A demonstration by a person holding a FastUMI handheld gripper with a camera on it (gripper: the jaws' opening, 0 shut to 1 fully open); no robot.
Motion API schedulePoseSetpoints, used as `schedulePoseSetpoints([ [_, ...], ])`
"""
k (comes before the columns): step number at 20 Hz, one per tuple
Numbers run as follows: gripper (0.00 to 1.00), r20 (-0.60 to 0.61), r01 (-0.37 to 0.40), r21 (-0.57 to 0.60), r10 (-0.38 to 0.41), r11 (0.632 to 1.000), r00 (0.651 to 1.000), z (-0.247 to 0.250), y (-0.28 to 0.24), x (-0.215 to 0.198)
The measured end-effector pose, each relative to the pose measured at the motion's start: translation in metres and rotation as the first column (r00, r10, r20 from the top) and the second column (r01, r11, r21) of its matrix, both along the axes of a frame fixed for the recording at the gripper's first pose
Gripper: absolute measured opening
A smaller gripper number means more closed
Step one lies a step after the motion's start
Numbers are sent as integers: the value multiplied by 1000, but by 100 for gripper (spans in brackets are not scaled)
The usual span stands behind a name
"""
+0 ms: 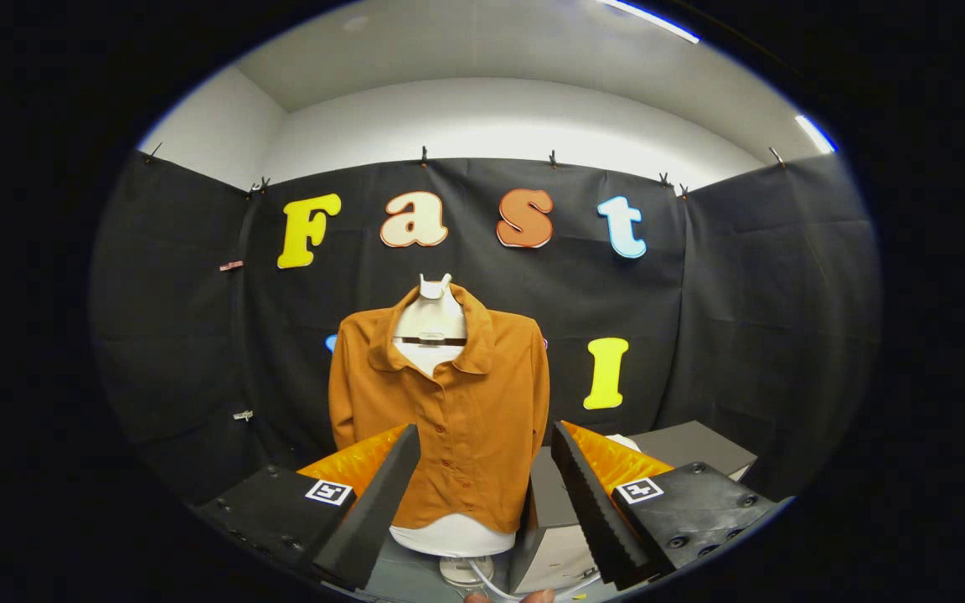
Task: Iron the clothes twice with a garment steamer, once on the left side and once on the right side.
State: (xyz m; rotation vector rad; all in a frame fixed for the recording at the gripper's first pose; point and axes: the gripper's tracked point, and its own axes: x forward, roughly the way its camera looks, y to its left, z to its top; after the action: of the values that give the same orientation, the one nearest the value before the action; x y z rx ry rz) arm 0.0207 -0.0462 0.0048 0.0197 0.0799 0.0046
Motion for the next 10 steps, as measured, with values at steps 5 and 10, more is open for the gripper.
schedulePoseSetpoints([
  [5, 99, -155, 30, 4, -29, 1000, 988, -35, -56, 30],
  [10, 98, -290, 64, 12, -58, 998, 955, -79, -121, 68],
])
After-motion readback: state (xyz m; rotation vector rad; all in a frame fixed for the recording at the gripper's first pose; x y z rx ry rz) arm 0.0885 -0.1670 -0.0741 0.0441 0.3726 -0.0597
